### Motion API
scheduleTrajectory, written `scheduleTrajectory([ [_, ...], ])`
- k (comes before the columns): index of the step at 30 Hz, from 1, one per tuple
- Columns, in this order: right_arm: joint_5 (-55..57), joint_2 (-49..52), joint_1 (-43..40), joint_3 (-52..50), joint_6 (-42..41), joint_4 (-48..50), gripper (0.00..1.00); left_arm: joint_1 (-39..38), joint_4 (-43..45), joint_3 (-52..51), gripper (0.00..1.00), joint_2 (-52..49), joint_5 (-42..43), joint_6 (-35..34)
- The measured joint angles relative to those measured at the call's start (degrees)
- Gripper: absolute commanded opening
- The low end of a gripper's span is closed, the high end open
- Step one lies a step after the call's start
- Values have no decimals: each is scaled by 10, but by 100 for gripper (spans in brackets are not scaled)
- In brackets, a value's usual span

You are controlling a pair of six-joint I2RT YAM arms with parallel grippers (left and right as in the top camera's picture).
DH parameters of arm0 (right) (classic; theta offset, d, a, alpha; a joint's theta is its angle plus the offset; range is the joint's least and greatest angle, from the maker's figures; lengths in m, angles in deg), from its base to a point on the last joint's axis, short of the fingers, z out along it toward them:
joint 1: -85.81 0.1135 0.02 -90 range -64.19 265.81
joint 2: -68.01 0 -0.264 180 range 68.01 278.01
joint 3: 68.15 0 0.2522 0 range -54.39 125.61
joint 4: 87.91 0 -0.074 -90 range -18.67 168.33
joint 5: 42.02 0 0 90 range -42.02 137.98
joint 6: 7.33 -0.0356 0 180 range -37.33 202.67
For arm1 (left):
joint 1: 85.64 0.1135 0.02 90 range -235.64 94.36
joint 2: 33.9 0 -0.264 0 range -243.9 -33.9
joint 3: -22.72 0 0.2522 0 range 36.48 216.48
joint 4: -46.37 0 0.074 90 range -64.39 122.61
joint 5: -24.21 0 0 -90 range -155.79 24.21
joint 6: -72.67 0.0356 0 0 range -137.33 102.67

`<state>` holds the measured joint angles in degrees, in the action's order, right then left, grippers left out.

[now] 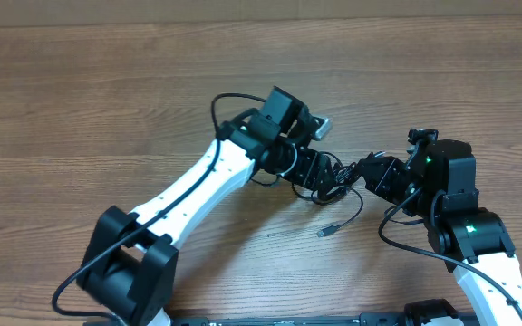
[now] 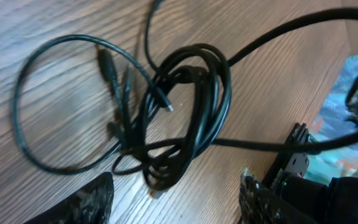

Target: Untangle cables

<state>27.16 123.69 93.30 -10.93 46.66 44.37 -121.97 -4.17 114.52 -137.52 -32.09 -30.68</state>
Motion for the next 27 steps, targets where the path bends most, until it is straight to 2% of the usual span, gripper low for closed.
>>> scheduleTrajectory([
  [5, 0, 0, 0, 0, 0, 0, 4, -20, 43, 0, 56, -31, 2, -2],
  [7, 0, 0, 0, 0, 0, -2, 4, -24, 57, 0, 46, -39, 1, -2],
  [10, 0, 0, 0, 0, 0, -7, 4, -27, 68, 0, 24, -46, 0, -9],
  [16, 3, 0, 0, 0, 0, -23, 4, -27, 67, 0, 18, -47, -14, -24],
  [20, 3, 0, 0, 0, 0, -28, 4, -27, 53, 0, 4, -47, -17, -31],
  [21, 3, 0, 0, 0, 0, -29, 6, -27, 44, 0, 4, -47, -21, -32],
  [23, 11, 0, 0, 0, 0, -37, 20, -27, 28, 1, 4, -47, -30, -32],
  [26, 38, 0, 0, 0, 2, -68, 63, -21, 5, 1, 4, -47, -36, -32],
  [27, 49, 0, 0, 0, 1, -81, 68, -17, -5, 3, 4, -47, -35, -32],
])
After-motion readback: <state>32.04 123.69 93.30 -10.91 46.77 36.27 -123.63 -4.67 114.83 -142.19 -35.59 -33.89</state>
